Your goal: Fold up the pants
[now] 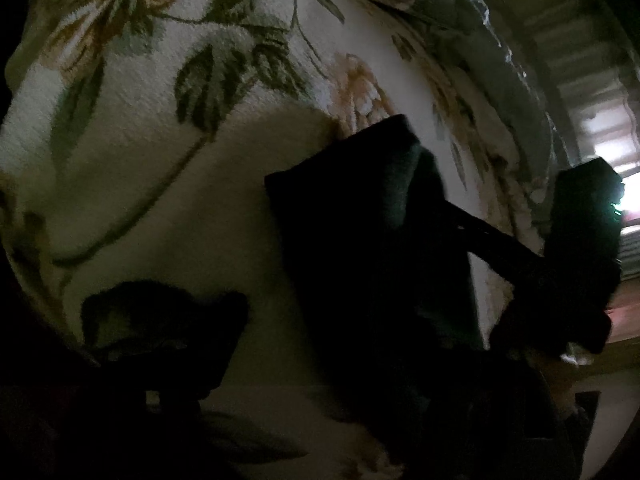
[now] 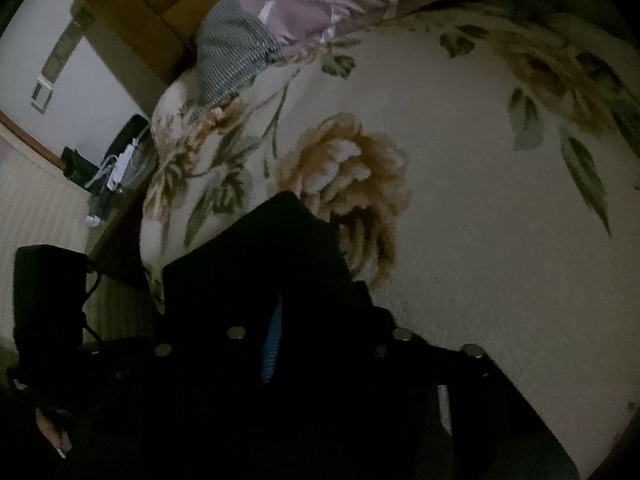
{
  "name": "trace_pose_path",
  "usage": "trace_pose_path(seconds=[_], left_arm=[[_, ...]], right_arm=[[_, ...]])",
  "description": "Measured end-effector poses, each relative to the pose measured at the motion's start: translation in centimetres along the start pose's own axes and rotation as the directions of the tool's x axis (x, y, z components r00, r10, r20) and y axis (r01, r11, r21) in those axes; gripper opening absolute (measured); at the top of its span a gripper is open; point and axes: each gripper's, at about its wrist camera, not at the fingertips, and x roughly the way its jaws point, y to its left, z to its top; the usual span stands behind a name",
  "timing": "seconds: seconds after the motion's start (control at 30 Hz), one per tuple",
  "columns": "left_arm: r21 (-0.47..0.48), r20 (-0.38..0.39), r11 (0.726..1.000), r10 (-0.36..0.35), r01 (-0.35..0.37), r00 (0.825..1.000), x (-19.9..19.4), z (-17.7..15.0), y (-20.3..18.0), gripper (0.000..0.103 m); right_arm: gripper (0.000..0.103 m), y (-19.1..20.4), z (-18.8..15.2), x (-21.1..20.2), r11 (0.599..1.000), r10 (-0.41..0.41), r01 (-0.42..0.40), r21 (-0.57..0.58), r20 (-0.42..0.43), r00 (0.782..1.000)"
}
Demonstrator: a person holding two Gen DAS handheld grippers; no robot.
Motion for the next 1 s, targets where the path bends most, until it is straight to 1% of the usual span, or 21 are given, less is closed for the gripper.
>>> trace_pose_path(seconds=[0.03,0.1,0.13,0.2,0.23,0.27,0.33,0.57,0.7,0.8,1.0], left_arm=[[0.003,0.006,1.0,0.011,-0.011,1.0,0.0,-0.1,-0.1,0.06],[0.011,0.019,1.0,0.029,-0.029,0.999,-0.1,-0.1,-0.3,0.056],[0.016,0.031,0.999,0.04,-0.04,0.999,-0.3,-0.2,-0.5,0.052],[0.035,0.06,0.998,0.051,-0.053,0.997,-0.6,-0.4,-1.0,0.039],[0.052,0.065,0.998,0.03,-0.033,0.997,-0.8,-0.5,-1.3,0.017],[0.069,0.064,0.997,0.013,-0.018,0.998,-0.8,-0.7,-1.6,0.013],[0.089,0.086,0.995,0.032,-0.04,0.996,-1.2,-1.1,-2.2,0.012],[0.131,0.117,0.991,0.006,-0.022,0.993,-3.0,-2.3,-3.7,0.01],[0.169,0.125,0.986,-0.019,-0.002,0.992,-4.5,-3.2,-5.5,0.01],[0.209,0.127,0.978,-0.05,0.023,0.991,-5.8,-3.9,-7.0,0.009],[0.307,0.124,0.949,-0.118,0.075,0.985,-7.9,-6.2,-10.8,0.009]], right_arm=[[0.026,0.0,-0.1,-0.3,1.0,0.006,-0.006,0.005,0.013,1.0],[0.024,0.0,-0.4,-1.2,1.0,0.022,-0.023,0.016,0.042,0.999],[0.023,0.1,-0.6,-1.8,0.999,0.031,-0.032,0.019,0.058,0.998],[0.022,0.5,-0.9,-2.5,0.999,0.036,-0.037,0.015,0.076,0.996],[0.022,0.9,-1.0,-2.9,0.999,0.038,-0.039,0.009,0.084,0.996],[0.022,1.3,-1.3,-3.3,0.999,0.039,-0.039,0.001,0.092,0.995],[0.021,1.9,-1.6,-4.0,0.999,0.04,-0.04,-0.005,0.107,0.993],[0.02,2.6,-3.7,-7.4,0.997,0.073,-0.074,-0.001,0.172,0.982],[0.02,2.7,-5.0,-9.4,0.997,0.081,-0.083,0.001,0.211,0.974],[0.02,2.3,-6.3,-11.6,0.995,0.085,-0.094,0.022,0.257,0.963],[0.02,1.5,-8.8,-15.6,0.992,0.081,-0.108,0.061,0.341,0.937]])
